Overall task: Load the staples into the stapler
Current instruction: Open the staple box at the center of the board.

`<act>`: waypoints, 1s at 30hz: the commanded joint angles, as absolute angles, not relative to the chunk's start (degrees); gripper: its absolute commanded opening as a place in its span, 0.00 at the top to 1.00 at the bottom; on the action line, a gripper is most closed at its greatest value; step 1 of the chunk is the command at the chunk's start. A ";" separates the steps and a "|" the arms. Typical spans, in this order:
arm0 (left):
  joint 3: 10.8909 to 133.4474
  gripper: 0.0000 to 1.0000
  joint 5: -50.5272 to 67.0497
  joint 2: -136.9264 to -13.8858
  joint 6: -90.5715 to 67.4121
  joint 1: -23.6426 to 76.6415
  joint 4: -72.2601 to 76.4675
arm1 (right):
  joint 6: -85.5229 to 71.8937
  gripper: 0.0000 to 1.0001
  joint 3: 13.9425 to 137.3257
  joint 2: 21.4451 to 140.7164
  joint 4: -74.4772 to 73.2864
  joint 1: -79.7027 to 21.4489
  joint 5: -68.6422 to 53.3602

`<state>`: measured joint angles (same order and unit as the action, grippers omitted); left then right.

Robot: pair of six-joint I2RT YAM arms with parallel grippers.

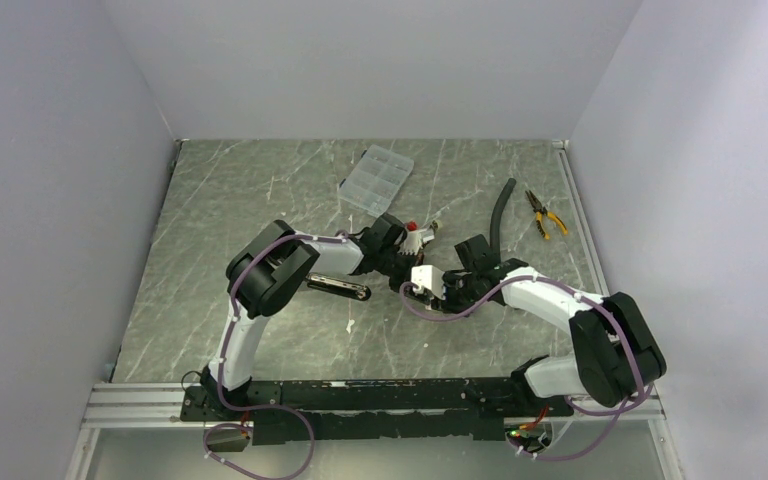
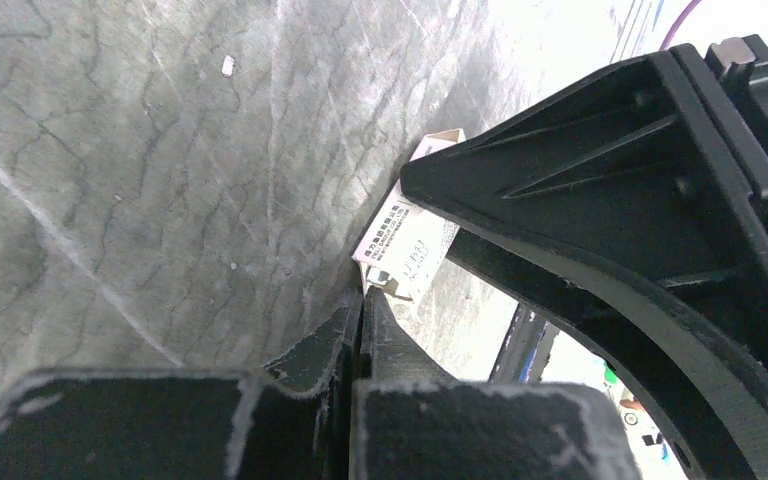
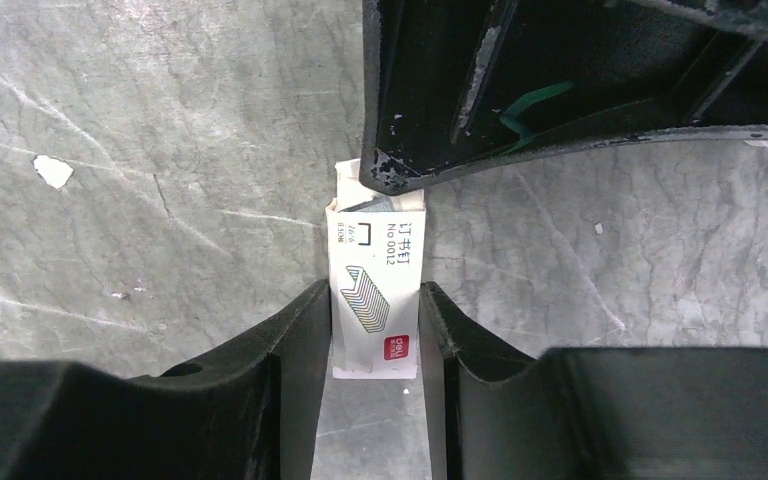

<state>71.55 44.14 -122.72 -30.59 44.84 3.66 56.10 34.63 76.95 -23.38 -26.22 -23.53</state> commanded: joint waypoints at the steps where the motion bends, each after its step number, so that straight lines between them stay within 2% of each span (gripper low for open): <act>1: 71.78 0.97 38.70 -121.68 -27.05 45.09 -2.19 | 58.68 0.61 33.63 78.67 -30.41 -25.24 -20.51; 30: 71.56 0.97 35.51 -120.04 -24.24 45.09 -6.33 | 61.21 0.59 32.82 76.15 -34.63 -22.50 -18.82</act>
<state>72.40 40.60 -121.10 -27.62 45.25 -1.43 59.13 34.98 76.05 -28.36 -23.38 -23.29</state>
